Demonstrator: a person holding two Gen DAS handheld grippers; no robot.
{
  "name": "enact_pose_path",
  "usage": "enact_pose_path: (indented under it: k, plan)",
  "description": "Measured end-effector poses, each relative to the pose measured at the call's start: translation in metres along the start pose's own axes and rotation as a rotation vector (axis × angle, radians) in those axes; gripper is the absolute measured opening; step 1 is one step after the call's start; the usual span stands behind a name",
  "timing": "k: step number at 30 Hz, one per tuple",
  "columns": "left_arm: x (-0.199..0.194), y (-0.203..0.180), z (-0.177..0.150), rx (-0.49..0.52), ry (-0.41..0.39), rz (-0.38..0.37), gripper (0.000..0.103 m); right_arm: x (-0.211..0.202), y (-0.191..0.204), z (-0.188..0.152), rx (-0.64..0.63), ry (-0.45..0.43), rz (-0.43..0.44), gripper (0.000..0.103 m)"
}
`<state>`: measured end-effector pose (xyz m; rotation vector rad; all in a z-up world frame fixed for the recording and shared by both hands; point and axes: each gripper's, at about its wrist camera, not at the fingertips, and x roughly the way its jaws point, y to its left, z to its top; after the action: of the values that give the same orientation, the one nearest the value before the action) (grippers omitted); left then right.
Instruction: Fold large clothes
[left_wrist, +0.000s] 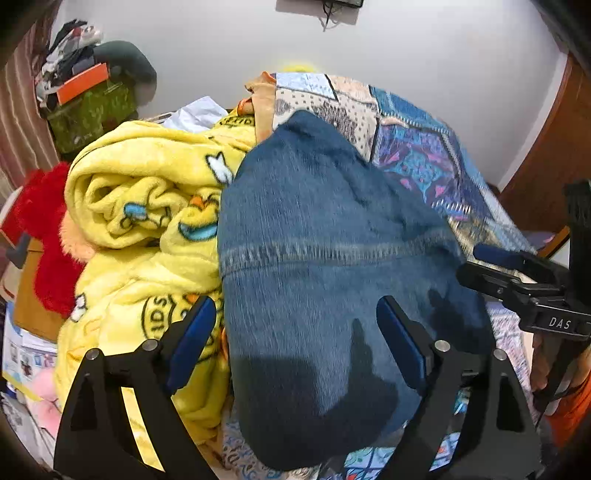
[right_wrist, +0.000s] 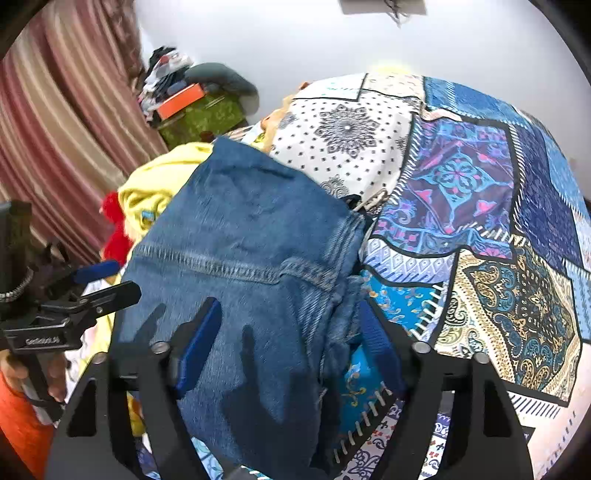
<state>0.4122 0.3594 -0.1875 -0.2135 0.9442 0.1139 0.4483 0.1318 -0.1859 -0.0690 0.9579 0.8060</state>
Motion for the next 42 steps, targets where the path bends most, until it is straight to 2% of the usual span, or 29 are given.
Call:
enact_pose_path:
  k: [4, 6, 8, 10, 14, 19, 25, 31, 34, 38, 42]
  plan:
    - [0.017, 0.008, -0.018, -0.018, 0.069, 0.046, 0.089, 0.024, -0.001, -0.018, -0.026, 0.077, -0.027, 0.075]
    - [0.016, 0.019, -0.028, -0.070, 0.067, 0.008, 0.091, 0.028, -0.006, -0.028, -0.023, 0.110, -0.041, 0.075]
    - [0.012, 0.027, -0.038, -0.119, 0.077, -0.030, 0.091, 0.030, -0.016, -0.038, -0.011, 0.132, -0.018, 0.075]
    - [0.009, 0.032, -0.047, -0.130, 0.089, -0.042, 0.092, 0.023, -0.025, -0.045, 0.011, 0.134, 0.004, 0.077]
    - [-0.007, 0.033, -0.058, -0.153, 0.088, -0.038, 0.092, 0.002, -0.033, -0.053, 0.025, 0.134, -0.015, 0.078]
    - [-0.046, 0.010, -0.062, -0.076, 0.049, 0.042, 0.092, -0.039, -0.022, -0.055, -0.009, 0.083, -0.061, 0.078]
    - [-0.138, -0.027, -0.063, -0.012, -0.131, 0.028, 0.092, -0.127, 0.008, -0.048, -0.040, -0.088, -0.014, 0.078]
    - [-0.250, -0.063, -0.067, 0.011, -0.390, -0.023, 0.092, -0.231, 0.050, -0.052, -0.109, -0.332, 0.019, 0.078]
    - [-0.301, -0.081, -0.081, 0.032, -0.524, -0.037, 0.092, -0.276, 0.068, -0.063, -0.142, -0.447, 0.024, 0.078]
    - [-0.357, -0.110, -0.113, 0.072, -0.694, 0.012, 0.092, -0.320, 0.089, -0.086, -0.174, -0.564, 0.040, 0.078]
    - [-0.389, -0.133, -0.145, 0.093, -0.802, 0.080, 0.092, -0.350, 0.105, -0.112, -0.184, -0.669, 0.042, 0.078]
